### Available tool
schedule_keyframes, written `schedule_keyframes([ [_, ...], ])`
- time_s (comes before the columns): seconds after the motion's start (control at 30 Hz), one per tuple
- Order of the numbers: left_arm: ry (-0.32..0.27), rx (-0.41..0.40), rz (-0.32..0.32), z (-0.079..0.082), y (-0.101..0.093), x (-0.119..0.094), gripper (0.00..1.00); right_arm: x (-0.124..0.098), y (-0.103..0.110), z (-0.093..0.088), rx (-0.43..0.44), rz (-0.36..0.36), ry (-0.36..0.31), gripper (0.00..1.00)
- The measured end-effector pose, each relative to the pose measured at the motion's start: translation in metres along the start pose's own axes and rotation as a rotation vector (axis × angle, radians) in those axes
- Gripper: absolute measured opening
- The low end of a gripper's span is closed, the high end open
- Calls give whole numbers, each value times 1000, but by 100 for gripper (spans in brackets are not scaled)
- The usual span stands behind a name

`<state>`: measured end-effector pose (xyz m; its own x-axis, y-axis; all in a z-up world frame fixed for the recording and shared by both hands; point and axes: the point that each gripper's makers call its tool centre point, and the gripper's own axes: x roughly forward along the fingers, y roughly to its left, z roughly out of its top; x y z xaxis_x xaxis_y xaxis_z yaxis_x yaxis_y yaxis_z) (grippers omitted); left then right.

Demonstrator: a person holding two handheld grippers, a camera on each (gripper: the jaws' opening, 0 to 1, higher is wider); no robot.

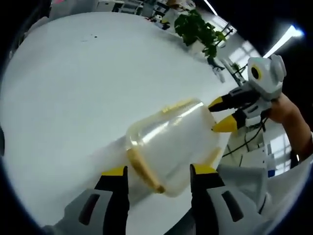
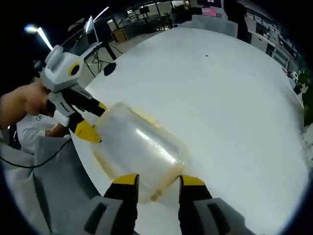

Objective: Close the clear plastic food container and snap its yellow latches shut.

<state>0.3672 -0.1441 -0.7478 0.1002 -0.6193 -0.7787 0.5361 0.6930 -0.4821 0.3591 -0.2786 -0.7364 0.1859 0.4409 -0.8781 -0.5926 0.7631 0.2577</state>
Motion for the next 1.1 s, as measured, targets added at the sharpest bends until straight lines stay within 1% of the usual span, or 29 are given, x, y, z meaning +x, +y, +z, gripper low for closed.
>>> schedule_keyframes([
  [0.17, -7, 24, 5, 1, 0, -4, 44, 0, 0, 0, -4, -1, 3, 30],
  [0.23, -11, 31, -14, 2, -5, -4, 38, 0, -1, 0, -3, -1, 4, 30],
  [0.3, -8, 47, -6, 3, -5, -3, 39, 0, 0, 0, -6, -1, 5, 30],
  [0.4, -3, 34, -1, 3, -5, -2, 39, -1, 0, 0, -14, -4, 6, 30],
  [0.5, 3, 37, 2, 3, -4, -2, 39, 0, -1, 0, -11, -4, 6, 30],
  [0.67, -4, 26, 7, 5, -3, -4, 39, -2, 0, 0, -30, -11, 8, 29],
  [0.73, -8, 23, 2, 6, -3, -6, 41, -4, -1, 1, -54, -16, 0, 28],
  [0.8, -19, 17, 4, 8, -3, -8, 46, -7, 1, 4, -41, -3, -19, 29],
  [0.87, -25, 36, 7, 9, -2, -11, 47, -10, 4, 5, -48, -1, -24, 30],
  [0.93, -26, 50, 17, 9, 0, -14, 49, -13, 5, 6, -89, -7, -22, 28],
  [1.0, -29, 81, 21, 10, 0, -18, 51, -16, 6, 6, -110, -14, -22, 29],
  [1.03, -26, 103, 29, 10, 1, -20, 51, -17, 7, 9, -150, -8, -30, 30],
  [1.07, -40, 156, 35, 13, 1, -22, 52, -18, 9, 12, -201, 4, -49, 31],
  [1.1, -43, 174, 33, 14, 1, -23, 53, -19, 11, 10, -200, 4, -37, 31],
])
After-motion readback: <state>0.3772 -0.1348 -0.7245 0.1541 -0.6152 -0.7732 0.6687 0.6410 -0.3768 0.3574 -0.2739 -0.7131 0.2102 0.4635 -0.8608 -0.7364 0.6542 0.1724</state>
